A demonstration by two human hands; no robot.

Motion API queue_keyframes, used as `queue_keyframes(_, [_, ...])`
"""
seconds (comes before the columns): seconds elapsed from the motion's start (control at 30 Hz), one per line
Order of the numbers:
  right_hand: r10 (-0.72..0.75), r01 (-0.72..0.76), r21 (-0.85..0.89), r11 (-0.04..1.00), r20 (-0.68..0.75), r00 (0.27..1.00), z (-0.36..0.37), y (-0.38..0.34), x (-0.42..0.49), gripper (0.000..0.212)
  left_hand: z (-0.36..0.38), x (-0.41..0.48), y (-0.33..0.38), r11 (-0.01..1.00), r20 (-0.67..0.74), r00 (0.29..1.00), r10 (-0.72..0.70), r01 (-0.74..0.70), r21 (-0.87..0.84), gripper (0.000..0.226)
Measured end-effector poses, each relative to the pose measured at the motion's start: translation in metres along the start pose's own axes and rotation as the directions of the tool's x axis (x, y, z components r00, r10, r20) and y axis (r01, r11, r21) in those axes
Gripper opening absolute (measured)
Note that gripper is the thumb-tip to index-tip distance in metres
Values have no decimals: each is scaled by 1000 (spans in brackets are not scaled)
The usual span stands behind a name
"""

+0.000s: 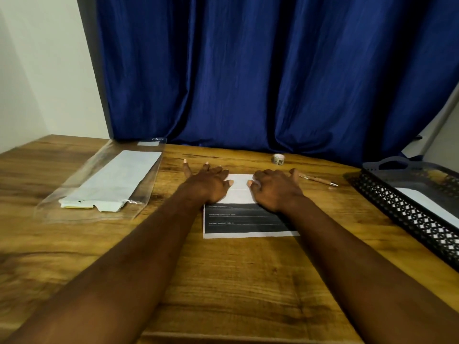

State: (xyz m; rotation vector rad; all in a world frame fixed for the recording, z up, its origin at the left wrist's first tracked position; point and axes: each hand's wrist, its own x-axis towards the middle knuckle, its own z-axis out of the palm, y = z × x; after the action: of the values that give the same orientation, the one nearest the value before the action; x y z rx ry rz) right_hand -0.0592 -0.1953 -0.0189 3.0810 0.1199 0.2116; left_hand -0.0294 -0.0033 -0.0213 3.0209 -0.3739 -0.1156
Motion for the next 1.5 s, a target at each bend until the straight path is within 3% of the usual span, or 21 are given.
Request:
queue_keyframes(0.2, [106,-111,-109,988,-49,993,0,-12,2,64,4,6,-4,997,-49,996,-73,71,-28,60])
queue_keyframes(0.3, [-27,30,36,999,-101,995,4,-14,3,63,5,8,-7,996,-86,995,-45,39,-74,57])
queue_keyframes(0.37, [-170,176,194,965,-47,984,5,-18,3,63,8,11,-8,992,-97,995,24,-36,-122,53])
queue_keyframes(0.47, [-268,236,296,926,73,961,9,-24,8,61,12,15,-9,987,-86,994,65,-76,-139,52])
queue_keyframes(0.63, [-95,46,224,973,213,972,10,-11,14,63,10,13,-8,993,-36,997,62,-65,-96,56])
queue_keyframes(0.77, [88,-122,159,980,207,974,10,16,13,74,11,12,-10,991,-36,997,66,-69,-113,56])
queue_keyframes(1.1, [93,-113,140,984,138,986,10,30,8,78,3,8,-25,965,-219,974,61,-113,-235,79])
queue_keyframes(1.33, [115,-124,171,977,61,991,10,28,5,76,4,17,-30,943,-294,943,159,-233,-237,64])
queue_keyframes(1.5, [138,-120,338,933,-30,990,14,28,5,83,4,19,-29,906,-326,935,142,-255,-337,47])
